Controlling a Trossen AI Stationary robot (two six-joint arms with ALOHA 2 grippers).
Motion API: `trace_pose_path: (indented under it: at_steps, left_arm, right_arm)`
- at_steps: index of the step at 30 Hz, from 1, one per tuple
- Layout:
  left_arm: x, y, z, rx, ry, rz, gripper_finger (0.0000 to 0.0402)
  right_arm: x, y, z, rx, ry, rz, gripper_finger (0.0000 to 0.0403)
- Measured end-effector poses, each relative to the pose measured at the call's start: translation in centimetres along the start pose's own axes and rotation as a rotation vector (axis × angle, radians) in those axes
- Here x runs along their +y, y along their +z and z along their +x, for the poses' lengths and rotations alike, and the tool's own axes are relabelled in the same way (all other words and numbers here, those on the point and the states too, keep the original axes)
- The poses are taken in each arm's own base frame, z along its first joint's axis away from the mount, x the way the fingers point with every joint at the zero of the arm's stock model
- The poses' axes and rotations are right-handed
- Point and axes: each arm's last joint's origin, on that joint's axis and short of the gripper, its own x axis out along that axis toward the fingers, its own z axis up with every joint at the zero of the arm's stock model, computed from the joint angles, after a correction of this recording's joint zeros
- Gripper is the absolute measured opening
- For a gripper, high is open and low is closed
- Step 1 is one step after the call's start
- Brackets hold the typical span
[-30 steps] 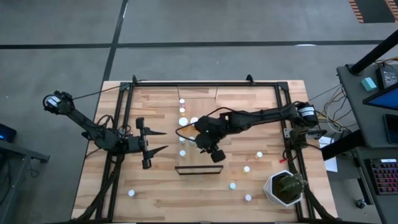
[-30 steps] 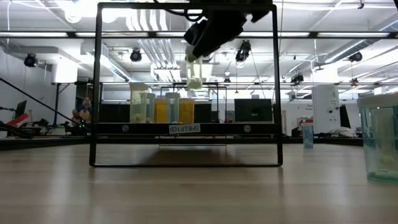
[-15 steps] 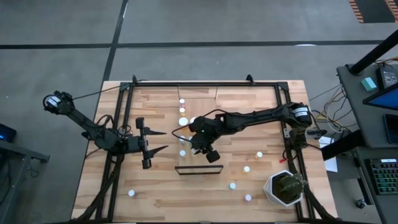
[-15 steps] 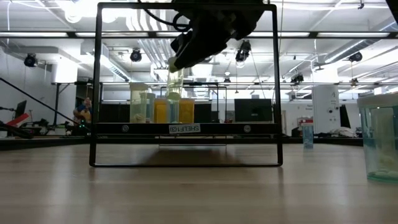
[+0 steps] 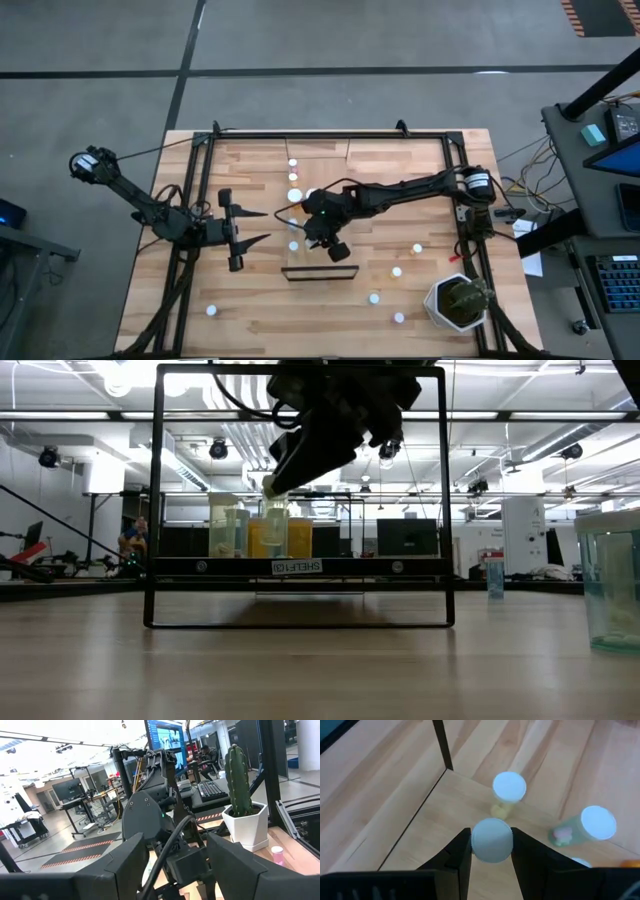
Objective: Pick and place medicine bottles onto shelf by color
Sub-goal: Put the yellow pill bottle aligned with the other yellow pill bottle on the shelf
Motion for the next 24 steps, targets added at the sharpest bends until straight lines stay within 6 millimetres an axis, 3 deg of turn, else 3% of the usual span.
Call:
trace_pose_path:
  at_steps: [14, 24]
  left_arm:
    - [0.0, 0.02, 0.0, 0.0, 0.0, 0.003, 0.0199]
    - [0.0, 0.0, 0.0, 0.0, 0.0, 0.004, 0.0199]
  right_arm:
    - [0.09, -0.89, 0.82, 0.028, 0.011, 0.014, 0.0111]
    - [-0.06, -0.72, 0.82, 0.019, -0.021, 0.02, 0.015]
